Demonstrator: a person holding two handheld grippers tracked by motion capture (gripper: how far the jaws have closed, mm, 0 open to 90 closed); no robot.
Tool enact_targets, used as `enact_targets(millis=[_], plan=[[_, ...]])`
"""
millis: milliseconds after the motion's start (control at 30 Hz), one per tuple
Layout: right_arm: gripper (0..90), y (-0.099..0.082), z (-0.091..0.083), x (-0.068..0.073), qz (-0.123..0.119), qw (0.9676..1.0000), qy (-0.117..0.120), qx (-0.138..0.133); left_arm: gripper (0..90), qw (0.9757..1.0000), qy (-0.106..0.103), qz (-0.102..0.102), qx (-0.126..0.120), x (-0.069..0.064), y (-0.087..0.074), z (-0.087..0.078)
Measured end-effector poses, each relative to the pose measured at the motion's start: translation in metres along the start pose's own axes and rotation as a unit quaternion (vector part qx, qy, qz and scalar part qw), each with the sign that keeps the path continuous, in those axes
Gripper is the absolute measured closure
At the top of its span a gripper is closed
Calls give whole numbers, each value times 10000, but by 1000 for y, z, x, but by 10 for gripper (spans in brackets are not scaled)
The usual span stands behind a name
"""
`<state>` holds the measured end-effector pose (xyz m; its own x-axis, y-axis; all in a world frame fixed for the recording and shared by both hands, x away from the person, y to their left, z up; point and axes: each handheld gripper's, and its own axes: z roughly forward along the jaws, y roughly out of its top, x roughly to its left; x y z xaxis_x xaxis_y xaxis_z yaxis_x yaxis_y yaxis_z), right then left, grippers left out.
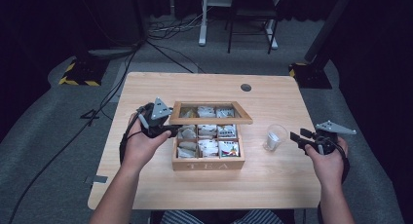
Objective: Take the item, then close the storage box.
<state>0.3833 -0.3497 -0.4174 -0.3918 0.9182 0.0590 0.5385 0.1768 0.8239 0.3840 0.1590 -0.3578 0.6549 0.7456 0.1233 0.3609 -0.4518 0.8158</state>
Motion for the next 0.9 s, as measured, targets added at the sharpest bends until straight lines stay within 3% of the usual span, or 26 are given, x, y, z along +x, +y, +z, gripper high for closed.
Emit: enact_targets(millis=[233, 333, 400, 600, 733, 900], plan=[[504, -3, 3, -1, 62, 9999, -15, 109, 428, 9999, -41, -92, 39, -1, -3, 0], [506, -4, 2, -3, 80, 9999, -44, 131, 386, 9996, -149, -221, 122, -3, -4, 1], [506, -4, 2, -4, 97, 9999, -50, 114, 362, 9995, -114, -205, 201, -6, -5, 0], [505, 0, 1, -6, 107, 9999, -51, 36, 365, 9988, -65, -285, 403, -14, -10, -2], [505, 4, 1, -6, 114, 9999, -35, 3, 374, 9971, -117, -508, 545, -18, -15, -5], [505, 9, 2, -7, 108, 9999, 11, -51, 403, 9962, -142, -560, 646, -23, -21, -7]])
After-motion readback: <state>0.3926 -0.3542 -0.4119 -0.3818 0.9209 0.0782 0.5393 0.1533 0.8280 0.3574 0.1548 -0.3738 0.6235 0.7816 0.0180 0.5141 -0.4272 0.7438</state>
